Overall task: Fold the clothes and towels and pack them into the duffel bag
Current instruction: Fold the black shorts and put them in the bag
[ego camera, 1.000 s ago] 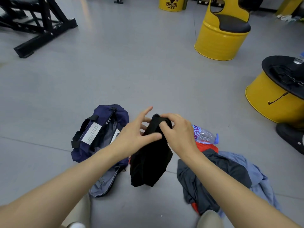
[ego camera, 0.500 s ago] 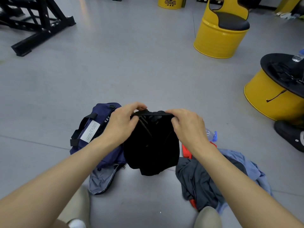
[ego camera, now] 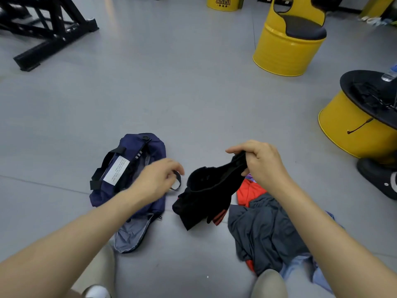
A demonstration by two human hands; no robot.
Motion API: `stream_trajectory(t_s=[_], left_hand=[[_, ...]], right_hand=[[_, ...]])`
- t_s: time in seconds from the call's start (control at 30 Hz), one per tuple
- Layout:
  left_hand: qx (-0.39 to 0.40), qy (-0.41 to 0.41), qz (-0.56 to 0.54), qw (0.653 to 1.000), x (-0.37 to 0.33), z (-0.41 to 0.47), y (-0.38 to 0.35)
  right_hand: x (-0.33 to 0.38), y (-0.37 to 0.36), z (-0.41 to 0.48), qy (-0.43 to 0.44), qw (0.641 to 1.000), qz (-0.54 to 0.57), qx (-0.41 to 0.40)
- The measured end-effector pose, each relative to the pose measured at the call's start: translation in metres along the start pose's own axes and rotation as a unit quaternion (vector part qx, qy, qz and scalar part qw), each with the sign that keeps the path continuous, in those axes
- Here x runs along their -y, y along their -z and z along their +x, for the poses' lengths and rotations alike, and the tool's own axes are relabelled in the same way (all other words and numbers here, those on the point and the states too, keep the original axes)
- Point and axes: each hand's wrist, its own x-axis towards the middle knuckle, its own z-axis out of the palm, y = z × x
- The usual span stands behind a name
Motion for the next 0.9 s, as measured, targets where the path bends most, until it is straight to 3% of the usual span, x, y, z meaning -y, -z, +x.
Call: stream_trajectory(t_s=[0.07,0.2,0.37,0.57,0.67,0.83,0.9], left_hand=[[0.05,-0.032,0.003,0.998,-0.014,-0.003,-0.02],[0.137,-0.017,0.002,0.99,-0.016,0.0,-0.052],[0.19,-0.019,0.032,0.981,-0.009,0.001,-0.072],[0.232,-0.044,0.193,0.952,-0.002,-0.01,-0.069],[0.159,-0.046,0.249,0.954,0.006,-0.015,-0.057],[-0.046,-0.065,0.164,0.983,0.006,-0.013,-0.024],[-0.089,-0.08,0.104,0.987,-0.004,-0.011,-0.006]], right_hand=[[-0.004,-0.005,-0.001,0.002,1.0,0.017,0.007],[-0.001,-0.007,-0.008,0.032,0.996,0.084,-0.007],[-0.002,0.008,-0.018,0.04,0.988,0.144,-0.04],[-0.025,0.031,-0.03,0.01,0.987,0.148,-0.066],[-0.043,0.042,-0.038,-0.042,0.998,-0.019,-0.039],[-0.057,0.045,-0.053,-0.12,0.956,-0.219,0.156],[-0.058,0.041,-0.052,-0.102,0.948,-0.258,0.155]])
